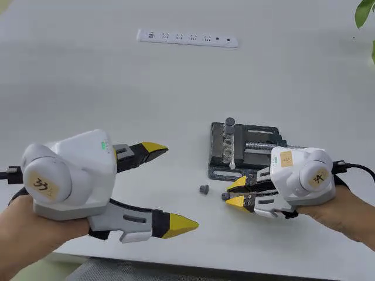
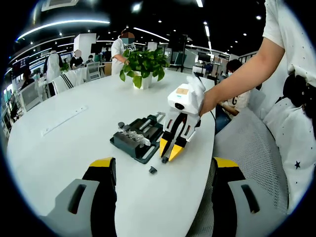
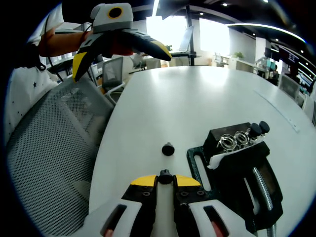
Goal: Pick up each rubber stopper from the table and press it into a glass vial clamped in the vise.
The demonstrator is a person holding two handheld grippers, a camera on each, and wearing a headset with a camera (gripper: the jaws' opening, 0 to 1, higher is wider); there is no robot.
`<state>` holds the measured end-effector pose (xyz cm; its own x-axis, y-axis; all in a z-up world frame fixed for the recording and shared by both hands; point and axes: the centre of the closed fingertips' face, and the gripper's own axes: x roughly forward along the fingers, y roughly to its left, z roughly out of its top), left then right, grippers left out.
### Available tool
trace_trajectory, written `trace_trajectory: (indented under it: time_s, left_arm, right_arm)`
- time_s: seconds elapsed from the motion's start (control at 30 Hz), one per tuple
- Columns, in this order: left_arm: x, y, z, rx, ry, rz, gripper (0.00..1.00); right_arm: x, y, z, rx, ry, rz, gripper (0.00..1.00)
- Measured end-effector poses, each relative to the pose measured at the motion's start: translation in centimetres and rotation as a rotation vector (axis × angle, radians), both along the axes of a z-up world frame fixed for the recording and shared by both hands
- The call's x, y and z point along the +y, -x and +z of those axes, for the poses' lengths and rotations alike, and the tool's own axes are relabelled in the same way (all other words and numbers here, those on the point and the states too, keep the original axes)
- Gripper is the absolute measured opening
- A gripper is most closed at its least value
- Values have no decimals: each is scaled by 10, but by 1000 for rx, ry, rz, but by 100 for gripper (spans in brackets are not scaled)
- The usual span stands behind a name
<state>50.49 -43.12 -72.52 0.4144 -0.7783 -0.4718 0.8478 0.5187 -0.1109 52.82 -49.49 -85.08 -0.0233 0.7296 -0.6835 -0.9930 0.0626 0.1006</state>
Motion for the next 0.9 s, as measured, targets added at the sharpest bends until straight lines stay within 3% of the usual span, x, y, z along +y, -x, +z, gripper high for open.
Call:
trace_trajectory:
  time_s: [0.17, 0.27, 0.5, 0.6, 0.7, 0.9]
  left_arm:
    - [-3, 0, 0, -1, 1, -8, 77]
    - [-5, 1, 2, -3, 3, -17, 74]
    - [-10, -2, 13, -31, 7, -48, 59]
    - [-18, -5, 27, -60, 21, -71, 51]
    - [-28, -7, 42, -85, 47, -99, 43]
    - [-43, -7, 67, -119, 112, -159, 28]
  right_arm:
    - [0, 0, 2, 5, 3, -12, 7]
    - [0, 0, 14, 6, -15, -21, 7]
    - [2, 4, 92, 56, -192, -50, 6]
    - [0, 8, 129, 57, -251, -38, 6]
    - [2, 13, 156, 41, -288, -20, 6]
    - [3, 17, 181, 10, -325, 13, 6]
